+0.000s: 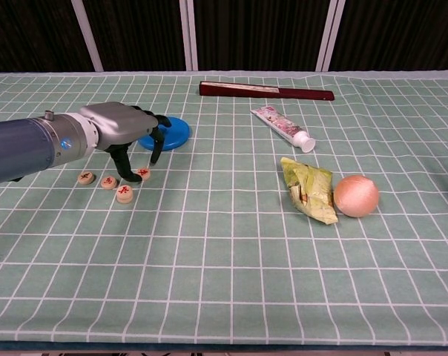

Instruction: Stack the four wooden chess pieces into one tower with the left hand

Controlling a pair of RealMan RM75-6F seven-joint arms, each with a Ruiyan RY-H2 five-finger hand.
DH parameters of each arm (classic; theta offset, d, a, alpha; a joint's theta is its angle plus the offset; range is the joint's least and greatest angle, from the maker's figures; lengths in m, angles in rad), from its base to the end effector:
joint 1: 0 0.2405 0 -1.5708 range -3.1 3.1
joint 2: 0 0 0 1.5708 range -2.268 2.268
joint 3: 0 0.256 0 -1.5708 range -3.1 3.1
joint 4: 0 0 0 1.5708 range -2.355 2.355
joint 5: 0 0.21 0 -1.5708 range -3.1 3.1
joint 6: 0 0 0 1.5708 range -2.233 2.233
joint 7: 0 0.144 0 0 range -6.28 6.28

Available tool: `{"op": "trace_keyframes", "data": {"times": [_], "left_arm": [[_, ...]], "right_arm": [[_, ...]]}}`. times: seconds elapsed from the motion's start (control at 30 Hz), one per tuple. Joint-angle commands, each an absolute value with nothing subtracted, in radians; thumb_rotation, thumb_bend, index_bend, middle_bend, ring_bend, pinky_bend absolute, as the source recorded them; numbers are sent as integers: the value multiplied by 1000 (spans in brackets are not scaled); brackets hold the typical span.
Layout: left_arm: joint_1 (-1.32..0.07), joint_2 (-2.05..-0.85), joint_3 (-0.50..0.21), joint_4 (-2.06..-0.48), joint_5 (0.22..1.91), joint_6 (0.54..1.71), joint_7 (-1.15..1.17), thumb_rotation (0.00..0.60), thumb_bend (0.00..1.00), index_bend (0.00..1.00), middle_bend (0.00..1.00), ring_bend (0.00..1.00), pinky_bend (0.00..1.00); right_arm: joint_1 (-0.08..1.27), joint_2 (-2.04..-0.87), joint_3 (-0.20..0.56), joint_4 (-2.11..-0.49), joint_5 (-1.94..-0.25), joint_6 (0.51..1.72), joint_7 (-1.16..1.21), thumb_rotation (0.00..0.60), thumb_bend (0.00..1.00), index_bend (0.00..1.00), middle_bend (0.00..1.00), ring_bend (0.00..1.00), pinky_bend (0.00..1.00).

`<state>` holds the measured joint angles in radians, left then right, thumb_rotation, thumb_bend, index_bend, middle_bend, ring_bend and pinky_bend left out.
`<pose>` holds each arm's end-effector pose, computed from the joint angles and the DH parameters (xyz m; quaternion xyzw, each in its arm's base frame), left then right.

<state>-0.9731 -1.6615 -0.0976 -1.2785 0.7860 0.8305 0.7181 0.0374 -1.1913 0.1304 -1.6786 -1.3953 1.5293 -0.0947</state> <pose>-0.1361 0.3801 -0.0600 -0.8217 -0.2766 -0.2143 0.4499 -0.3059 -0.1803 0.1529 0.5215 -0.4061 0.4024 0.6334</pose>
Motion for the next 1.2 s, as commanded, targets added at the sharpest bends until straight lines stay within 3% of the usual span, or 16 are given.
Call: {"op": "trace_keyframes", "data": {"times": [0.03, 0.7, 1.2], "left_arm": [[-974, -1666, -91, -1274, 781, 833, 727, 600, 238, 459, 3, 0, 0], [-984, -1680, -78, -1276, 766, 853, 764, 600, 303, 523, 20, 0, 0], [-986, -1689, -72, -1265, 736, 872, 804, 600, 303, 483, 19, 0, 0]], "right_arm": [[38, -1192, 131, -1679, -1394, 1528, -94, 600, 233, 81, 13, 0, 0], [39, -1189, 134, -1681, -1386, 1524, -81, 600, 233, 80, 13, 0, 0], [40, -1188, 135, -1683, -1382, 1522, -83, 600, 232, 81, 13, 0, 0]]}}
